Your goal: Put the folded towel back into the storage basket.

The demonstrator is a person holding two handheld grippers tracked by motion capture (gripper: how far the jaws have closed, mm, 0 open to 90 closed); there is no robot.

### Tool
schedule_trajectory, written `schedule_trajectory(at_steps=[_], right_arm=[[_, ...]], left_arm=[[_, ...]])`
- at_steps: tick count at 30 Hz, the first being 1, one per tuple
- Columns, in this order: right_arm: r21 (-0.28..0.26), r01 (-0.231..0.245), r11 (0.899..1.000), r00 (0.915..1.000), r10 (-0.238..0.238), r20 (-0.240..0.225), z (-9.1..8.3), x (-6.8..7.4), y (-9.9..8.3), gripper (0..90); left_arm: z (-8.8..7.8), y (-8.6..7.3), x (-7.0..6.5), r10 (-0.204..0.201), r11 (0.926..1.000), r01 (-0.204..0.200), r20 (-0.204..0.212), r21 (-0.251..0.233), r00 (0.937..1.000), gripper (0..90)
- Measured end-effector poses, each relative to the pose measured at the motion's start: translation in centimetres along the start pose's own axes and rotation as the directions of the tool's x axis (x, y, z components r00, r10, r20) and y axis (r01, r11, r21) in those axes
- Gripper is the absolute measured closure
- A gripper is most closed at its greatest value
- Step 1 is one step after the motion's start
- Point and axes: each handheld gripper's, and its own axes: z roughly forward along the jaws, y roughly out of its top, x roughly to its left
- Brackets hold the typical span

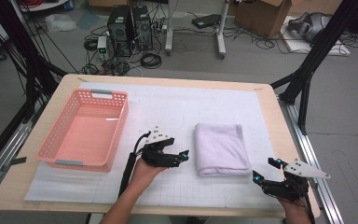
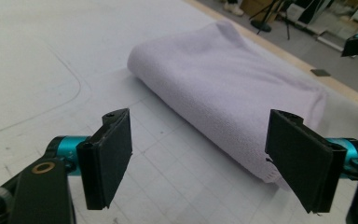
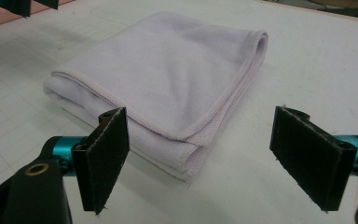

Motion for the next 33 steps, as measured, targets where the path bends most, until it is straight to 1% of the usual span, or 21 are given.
schedule_trajectory(at_steps=[2,5,7,9,11,12,14,17,19,21,22,23,25,26,29,31,33], right_arm=[[0.002,0.000,1.000,1.0000,0.000,0.001,0.0,-0.1,0.0,18.6],[0.005,-0.001,1.000,1.0000,0.001,0.002,0.0,-0.2,-0.1,18.6],[0.006,0.000,1.000,1.0000,0.000,0.002,0.0,-0.2,-0.1,18.6],[0.006,-0.005,1.000,1.0000,0.005,0.001,0.0,-0.2,-0.1,18.6],[0.003,0.004,1.000,1.0000,-0.004,0.002,0.0,-0.3,-0.1,18.6],[0.005,0.002,1.000,1.0000,-0.002,0.002,0.0,-0.3,-0.1,18.6],[0.008,0.004,1.000,1.0000,-0.004,0.003,0.0,-0.4,-0.1,18.6],[0.009,0.000,1.000,1.0000,0.000,0.004,0.0,-0.5,-0.2,18.6],[0.007,0.001,1.000,1.0000,-0.001,0.006,-0.1,-0.5,-0.2,18.6],[0.005,-0.001,1.000,1.0000,0.001,0.003,-0.1,-0.5,-0.2,18.6],[0.004,-0.002,1.000,1.0000,0.002,0.004,-0.1,-0.5,-0.2,18.6],[0.003,-0.002,1.000,1.0000,0.002,0.003,-0.1,-0.5,-0.2,18.6],[0.006,-0.006,1.000,1.0000,0.006,0.002,0.0,-0.5,-0.2,18.6],[0.008,-0.005,1.000,1.0000,0.005,0.001,0.0,-0.5,-0.2,18.7],[0.007,-0.008,1.000,1.0000,0.008,0.000,0.0,-0.6,-0.1,18.7],[0.005,-0.007,1.000,1.0000,0.007,-0.001,0.0,-0.6,-0.2,18.6],[0.005,-0.008,1.000,1.0000,0.008,-0.002,0.0,-0.6,-0.2,18.6]], left_arm=[[0.8,0.3,-0.1,-0.011,0.9999,0.011,-0.008,0.012,0.9999,20.5],[1.9,0.7,-0.3,-0.027,0.9994,0.027,-0.001,0.022,0.9996,20.5],[2.6,1.1,-0.6,-0.015,0.9991,0.015,-0.006,0.038,0.9999,20.5],[3.4,1.4,-0.9,-0.012,0.9988,0.012,0.004,0.047,0.9999,20.5],[4.2,1.6,-1.2,-0.003,0.9987,0.003,0.000,0.051,1.0000,20.6],[4.5,1.6,-1.3,-0.003,0.9984,0.004,-0.003,0.057,1.0000,21.0],[5.3,1.6,-1.4,-0.010,0.9974,0.009,0.005,0.072,0.9999,21.2],[6.3,1.4,-1.6,-0.023,0.9953,0.024,-0.011,0.094,0.9997,21.2],[6.9,1.3,-1.5,-0.024,0.9935,0.027,-0.023,0.111,0.9994,21.2],[7.4,1.2,-1.4,-0.054,0.9913,0.058,-0.040,0.118,0.9978,21.7],[7.6,1.1,-1.3,-0.069,0.9898,0.074,-0.041,0.122,0.9968,22.1],[7.9,1.1,-1.3,-0.083,0.9883,0.086,-0.036,0.126,0.9959,22.1],[8.3,1.1,-1.4,-0.095,0.9864,0.098,-0.025,0.132,0.9951,22.4],[8.6,1.0,-1.5,-0.094,0.9850,0.096,-0.021,0.143,0.9953,23.0],[9.2,0.7,-1.5,-0.105,0.9802,0.108,-0.025,0.166,0.9941,23.6],[9.4,0.7,-1.4,-0.115,0.9792,0.117,-0.022,0.166,0.9931,23.6],[9.4,0.6,-1.5,-0.106,0.9789,0.109,-0.024,0.173,0.9940,24.4]])
